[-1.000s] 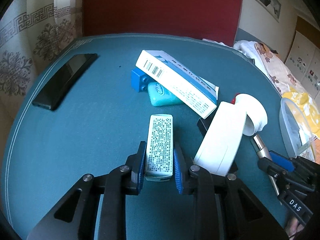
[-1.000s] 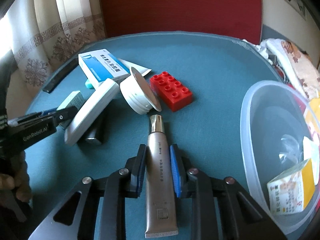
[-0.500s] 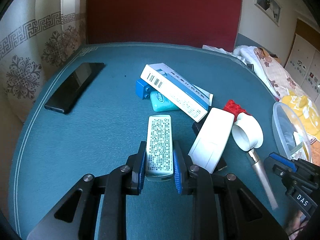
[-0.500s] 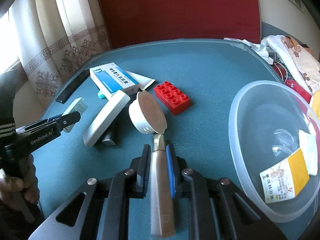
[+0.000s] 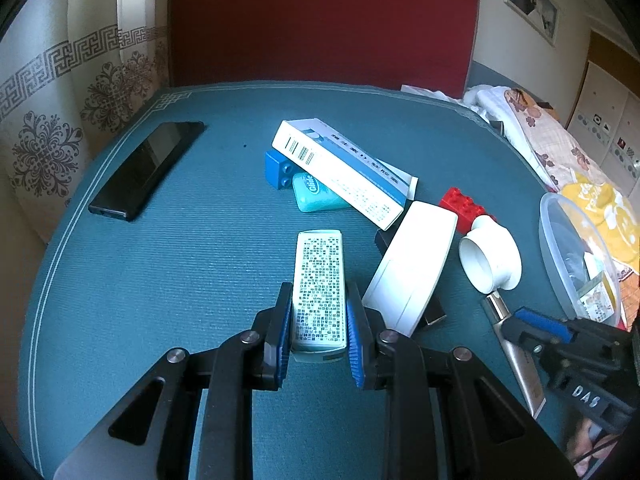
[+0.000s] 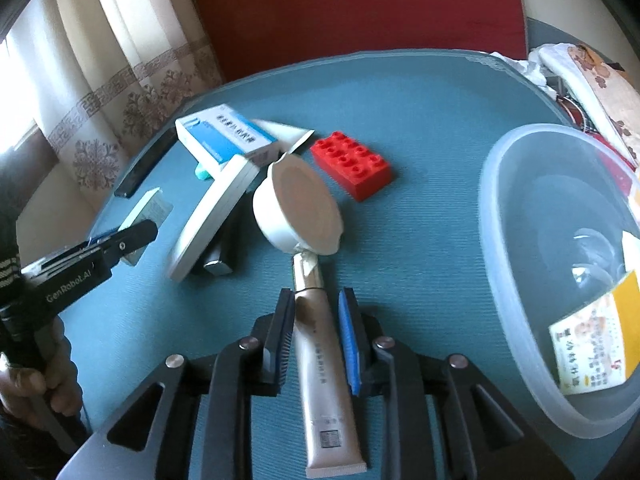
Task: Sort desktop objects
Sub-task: 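Carry the tube and dotted box over the clear bowl and release both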
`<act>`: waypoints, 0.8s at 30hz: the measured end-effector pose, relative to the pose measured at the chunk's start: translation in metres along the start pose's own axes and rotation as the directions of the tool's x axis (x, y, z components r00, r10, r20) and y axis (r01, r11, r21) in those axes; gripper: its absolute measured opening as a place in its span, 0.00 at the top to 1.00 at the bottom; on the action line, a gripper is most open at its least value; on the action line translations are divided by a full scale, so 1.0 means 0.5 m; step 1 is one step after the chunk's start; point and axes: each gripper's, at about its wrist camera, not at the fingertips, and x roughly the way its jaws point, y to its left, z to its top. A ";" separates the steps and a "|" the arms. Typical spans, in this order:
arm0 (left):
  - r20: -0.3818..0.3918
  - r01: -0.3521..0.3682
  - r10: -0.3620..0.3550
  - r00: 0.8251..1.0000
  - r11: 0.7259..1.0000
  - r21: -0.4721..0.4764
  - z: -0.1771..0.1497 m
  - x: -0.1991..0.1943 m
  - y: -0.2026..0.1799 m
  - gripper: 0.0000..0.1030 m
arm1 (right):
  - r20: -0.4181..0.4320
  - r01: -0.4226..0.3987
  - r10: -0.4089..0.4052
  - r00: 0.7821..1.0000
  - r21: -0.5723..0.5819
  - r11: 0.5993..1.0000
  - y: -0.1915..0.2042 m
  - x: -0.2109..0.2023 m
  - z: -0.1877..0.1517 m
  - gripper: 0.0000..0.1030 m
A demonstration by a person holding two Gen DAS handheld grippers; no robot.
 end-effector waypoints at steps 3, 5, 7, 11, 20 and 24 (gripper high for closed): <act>0.003 -0.001 0.001 1.000 1.000 0.000 0.000 -0.003 0.001 0.75 | -0.006 0.039 -0.039 0.999 -0.054 0.998 0.016 0.012 -0.010 0.76; 0.004 -0.002 0.002 1.000 1.000 -0.002 0.000 -0.005 0.001 0.75 | 0.016 0.100 -0.099 0.995 -0.124 0.987 0.039 0.016 -0.019 0.75; 0.004 0.000 0.000 1.000 1.000 -0.001 0.001 -0.007 -0.002 0.75 | 0.028 0.132 -0.129 0.991 -0.158 0.979 0.050 0.016 -0.024 0.76; 0.011 0.006 -0.006 1.000 1.000 0.011 0.002 -0.015 -0.012 0.75 | 0.025 0.093 -0.091 0.996 -0.119 0.989 0.031 0.005 -0.022 0.77; 0.035 0.020 -0.022 0.999 0.998 0.052 0.014 -0.038 -0.055 0.75 | 0.085 -0.023 0.024 0.996 -0.019 1.000 -0.021 -0.078 -0.017 0.77; 0.036 0.039 -0.042 0.998 0.997 0.072 0.019 -0.046 -0.085 0.75 | 0.124 -0.019 0.019 0.992 -0.001 1.000 -0.042 -0.115 -0.016 0.77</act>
